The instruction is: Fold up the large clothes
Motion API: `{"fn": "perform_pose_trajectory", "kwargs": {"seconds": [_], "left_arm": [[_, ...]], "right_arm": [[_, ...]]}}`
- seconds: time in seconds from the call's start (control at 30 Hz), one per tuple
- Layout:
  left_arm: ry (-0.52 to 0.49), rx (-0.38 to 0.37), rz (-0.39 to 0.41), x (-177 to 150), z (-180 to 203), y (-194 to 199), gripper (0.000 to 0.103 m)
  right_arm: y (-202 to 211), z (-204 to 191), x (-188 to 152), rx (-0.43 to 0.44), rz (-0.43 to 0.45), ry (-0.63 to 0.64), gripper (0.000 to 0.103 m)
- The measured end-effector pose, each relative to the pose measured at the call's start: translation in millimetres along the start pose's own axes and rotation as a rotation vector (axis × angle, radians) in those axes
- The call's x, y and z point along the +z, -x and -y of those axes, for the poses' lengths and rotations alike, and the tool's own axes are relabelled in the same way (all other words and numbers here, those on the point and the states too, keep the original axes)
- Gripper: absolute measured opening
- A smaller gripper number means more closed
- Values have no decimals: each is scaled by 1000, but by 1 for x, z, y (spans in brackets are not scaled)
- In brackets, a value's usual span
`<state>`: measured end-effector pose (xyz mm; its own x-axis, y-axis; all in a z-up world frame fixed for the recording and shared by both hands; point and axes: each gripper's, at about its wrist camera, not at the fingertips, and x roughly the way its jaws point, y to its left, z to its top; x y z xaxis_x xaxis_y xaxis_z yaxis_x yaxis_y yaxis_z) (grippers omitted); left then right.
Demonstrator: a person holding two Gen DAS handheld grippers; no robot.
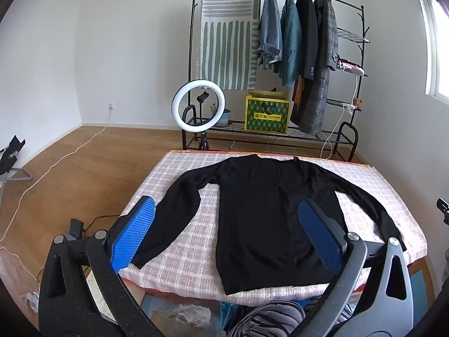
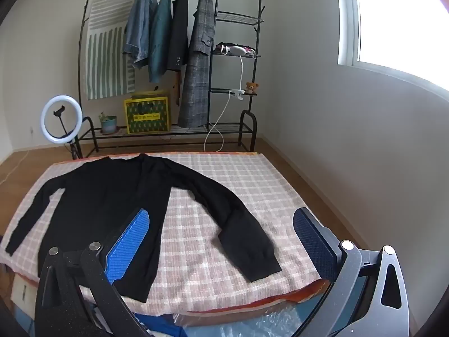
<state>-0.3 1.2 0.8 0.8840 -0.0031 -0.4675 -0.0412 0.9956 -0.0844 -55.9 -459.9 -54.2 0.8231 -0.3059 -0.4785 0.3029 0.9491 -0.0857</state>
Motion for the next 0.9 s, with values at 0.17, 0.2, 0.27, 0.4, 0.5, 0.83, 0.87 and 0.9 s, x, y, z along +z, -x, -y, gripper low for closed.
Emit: {"fn": "perform_pose_trajectory", "kwargs": {"seconds": [0.17,0.2,0.27,0.4,0.5,0.83,0.87,0.9], "left_arm": [[-19,28,9,-4,3,4,103],[-20,29,8,-5,7,4,103],[-23,30,6,-6,7,3,103],[-26,34,1,-5,8,5,103],[-27,26,-2,-3,5,2,103],[-45,35,19,3,10,8,103],[-47,35,21,3,11,9,103],[-49,34,23,2,11,8,103]], "right_arm": [[1,-4,1,-5,-1,6,102],[2,-4,1,-6,2,6,102],[1,-4,2,-5,7,4,102],[-1,-7,1,-9,5,12,102],[-3,-4,1,-7,2,8,102],[2,-4,2,-12,0,16,102],[3,-4,2,-11,0,16,102],[3,-3,2,-11,0,16,102]]}}
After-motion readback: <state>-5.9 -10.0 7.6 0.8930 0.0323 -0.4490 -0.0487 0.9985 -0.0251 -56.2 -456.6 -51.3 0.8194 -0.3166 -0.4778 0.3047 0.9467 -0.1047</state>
